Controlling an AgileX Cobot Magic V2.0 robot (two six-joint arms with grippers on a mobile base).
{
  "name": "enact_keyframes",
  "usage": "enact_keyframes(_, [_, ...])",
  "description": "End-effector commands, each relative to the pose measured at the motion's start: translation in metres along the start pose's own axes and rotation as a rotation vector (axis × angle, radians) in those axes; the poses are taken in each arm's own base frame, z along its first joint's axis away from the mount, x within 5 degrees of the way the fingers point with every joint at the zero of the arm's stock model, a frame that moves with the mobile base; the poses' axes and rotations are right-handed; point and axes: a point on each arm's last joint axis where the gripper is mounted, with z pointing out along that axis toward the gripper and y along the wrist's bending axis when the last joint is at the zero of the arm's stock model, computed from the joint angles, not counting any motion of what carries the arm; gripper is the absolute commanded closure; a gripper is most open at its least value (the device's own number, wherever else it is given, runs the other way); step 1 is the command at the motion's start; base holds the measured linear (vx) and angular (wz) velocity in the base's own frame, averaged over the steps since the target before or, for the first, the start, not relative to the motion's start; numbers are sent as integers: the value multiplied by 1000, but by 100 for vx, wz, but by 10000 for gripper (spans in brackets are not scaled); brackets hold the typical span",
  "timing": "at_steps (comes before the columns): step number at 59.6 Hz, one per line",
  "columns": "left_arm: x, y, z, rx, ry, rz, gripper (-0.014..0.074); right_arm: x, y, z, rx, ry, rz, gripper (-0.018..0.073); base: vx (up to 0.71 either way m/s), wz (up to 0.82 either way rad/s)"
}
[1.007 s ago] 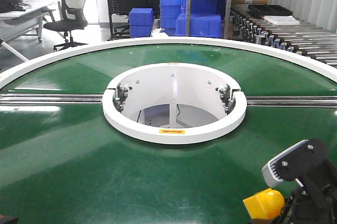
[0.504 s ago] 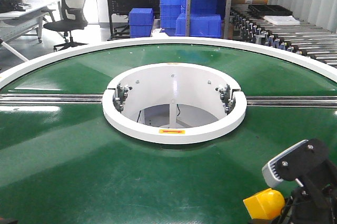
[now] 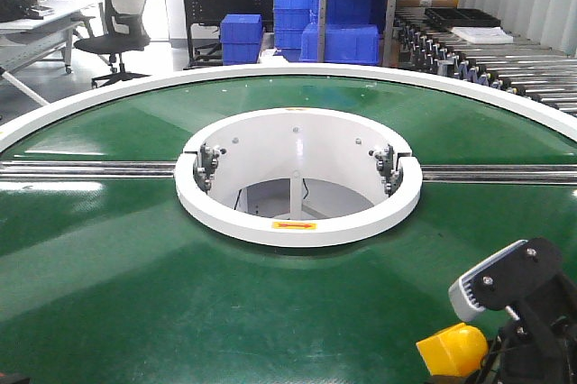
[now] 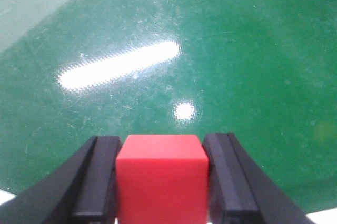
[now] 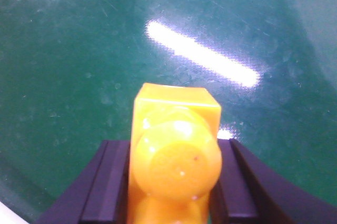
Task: Pick red and yellow blocks into blue bin
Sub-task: 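Lift the red cube and yellow brick off the green table, then drive the base away from the round table holding both blocks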
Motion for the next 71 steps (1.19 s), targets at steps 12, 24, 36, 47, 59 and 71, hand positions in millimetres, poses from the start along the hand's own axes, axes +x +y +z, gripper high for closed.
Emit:
enact_keyframes(12, [-12,-1,-7,9,-96,-1,356,-13,-2,-11,22,-109,-7,318,0,0])
enact_keyframes(24, [-12,-1,-7,9,-96,-1,356,-13,-2,-11,22,-109,-7,318,0,2])
enact_keyframes(36, [-12,-1,-7,9,-96,-1,356,-13,-2,-11,22,-109,-7,318,-1,5])
enact_keyframes(47, [-12,-1,-7,9,-97,-1,356,-13,-2,-11,22,-109,-7,318,-3,10])
enact_keyframes(59, [-12,-1,-7,9,-97,-1,356,-14,-2,-11,22,-110,-7,318,-7,26])
enact_keyframes(71, [-12,-1,-7,9,-97,-1,356,-13,-2,-11,22,-109,-7,318,-10,40])
